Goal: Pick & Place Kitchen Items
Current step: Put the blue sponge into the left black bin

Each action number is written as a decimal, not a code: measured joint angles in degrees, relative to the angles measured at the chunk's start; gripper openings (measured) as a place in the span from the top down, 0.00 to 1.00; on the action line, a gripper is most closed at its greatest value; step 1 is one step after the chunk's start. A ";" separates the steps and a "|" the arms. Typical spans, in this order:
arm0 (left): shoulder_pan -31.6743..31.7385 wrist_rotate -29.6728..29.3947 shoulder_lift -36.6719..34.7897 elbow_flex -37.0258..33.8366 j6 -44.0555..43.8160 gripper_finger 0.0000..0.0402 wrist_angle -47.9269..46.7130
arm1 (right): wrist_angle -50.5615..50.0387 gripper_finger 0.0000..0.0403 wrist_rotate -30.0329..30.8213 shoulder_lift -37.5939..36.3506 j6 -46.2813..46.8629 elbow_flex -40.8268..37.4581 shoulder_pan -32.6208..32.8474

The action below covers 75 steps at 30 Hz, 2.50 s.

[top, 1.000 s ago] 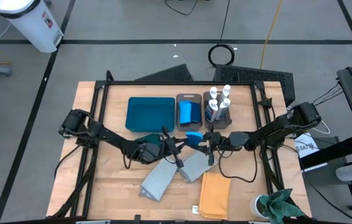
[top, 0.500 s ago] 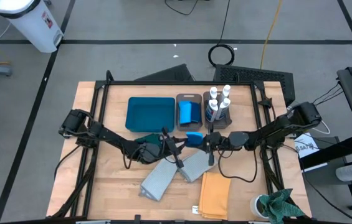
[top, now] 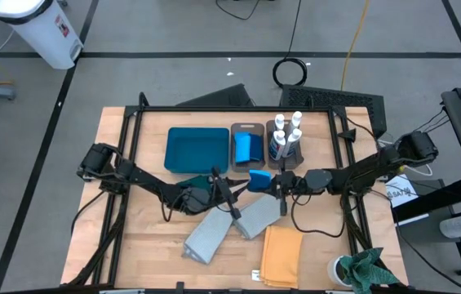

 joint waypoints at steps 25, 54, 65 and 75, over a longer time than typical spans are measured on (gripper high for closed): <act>7.54 40.13 -5.09 36.48 -15.31 0.31 -71.95 | -5.15 1.00 -10.72 2.28 -2.81 -0.02 0.00; 13.96 46.15 -0.55 36.50 -6.67 0.96 -77.59 | -0.96 0.95 -8.96 3.67 -2.42 -0.02 -0.17; 19.71 37.90 -6.16 36.60 -0.63 0.97 -80.85 | -15.14 0.84 -4.68 -8.03 -2.86 -0.11 -0.11; 32.05 50.19 1.61 36.48 0.12 0.98 -81.66 | -19.60 0.85 -4.74 -13.27 -2.85 -0.07 -0.11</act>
